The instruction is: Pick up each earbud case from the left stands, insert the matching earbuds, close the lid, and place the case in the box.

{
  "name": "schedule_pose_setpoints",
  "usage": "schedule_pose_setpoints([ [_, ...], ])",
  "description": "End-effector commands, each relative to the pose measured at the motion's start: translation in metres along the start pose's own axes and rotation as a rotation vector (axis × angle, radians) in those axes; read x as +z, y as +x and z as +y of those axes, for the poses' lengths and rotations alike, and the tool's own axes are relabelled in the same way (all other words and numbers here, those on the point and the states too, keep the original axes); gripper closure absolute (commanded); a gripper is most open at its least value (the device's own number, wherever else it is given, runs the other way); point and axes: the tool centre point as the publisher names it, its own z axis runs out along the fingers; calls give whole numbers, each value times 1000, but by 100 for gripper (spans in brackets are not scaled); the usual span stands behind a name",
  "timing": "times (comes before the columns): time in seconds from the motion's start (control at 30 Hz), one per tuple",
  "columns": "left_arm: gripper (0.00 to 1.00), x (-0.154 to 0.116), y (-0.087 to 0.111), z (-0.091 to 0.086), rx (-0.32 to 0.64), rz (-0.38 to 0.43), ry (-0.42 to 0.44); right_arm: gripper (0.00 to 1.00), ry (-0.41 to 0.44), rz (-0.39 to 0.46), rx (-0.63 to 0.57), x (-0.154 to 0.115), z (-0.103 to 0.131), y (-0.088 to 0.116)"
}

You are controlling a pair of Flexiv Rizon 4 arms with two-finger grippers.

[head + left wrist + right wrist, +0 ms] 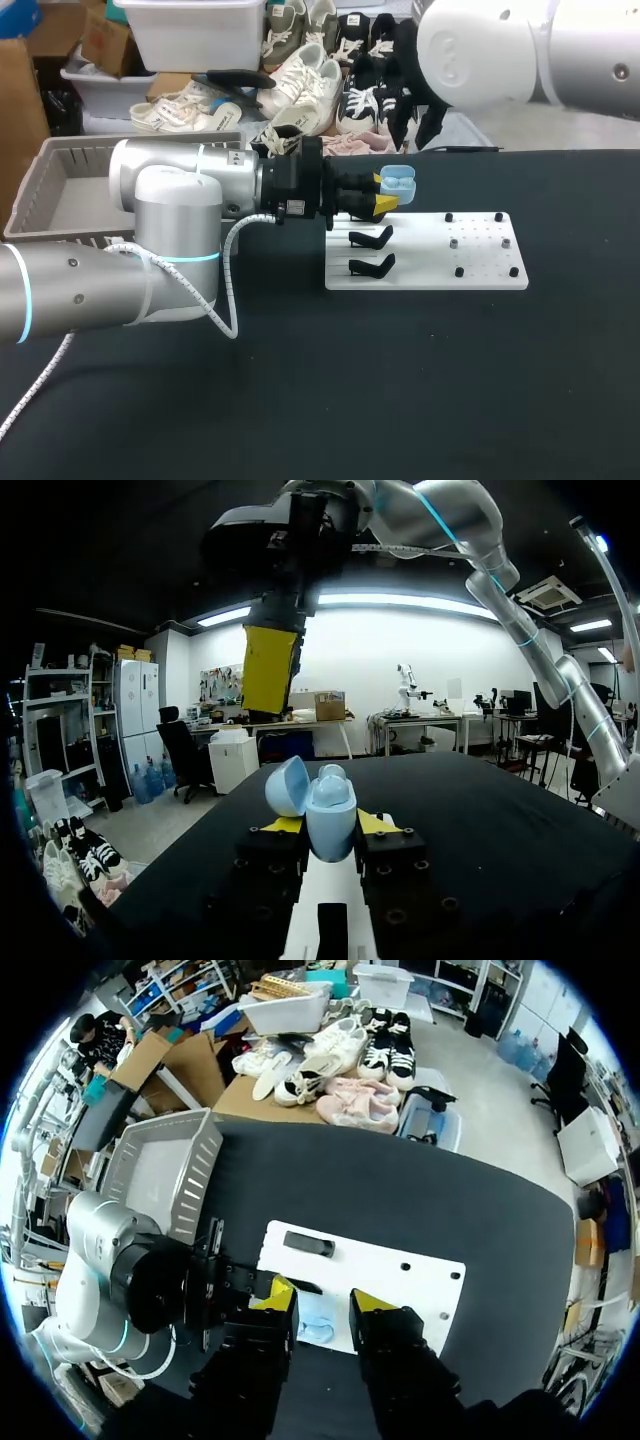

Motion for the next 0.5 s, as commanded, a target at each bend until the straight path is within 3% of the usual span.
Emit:
schedule_pose_setpoints([
  [0.03, 100, 0, 0, -1, 1, -1, -3, 69, -11, 16, 40, 13, -10, -13],
  [0.5, 100, 0, 0, -1, 1, -1, -3, 69, -8, 97, 107, 52, -17, -19],
])
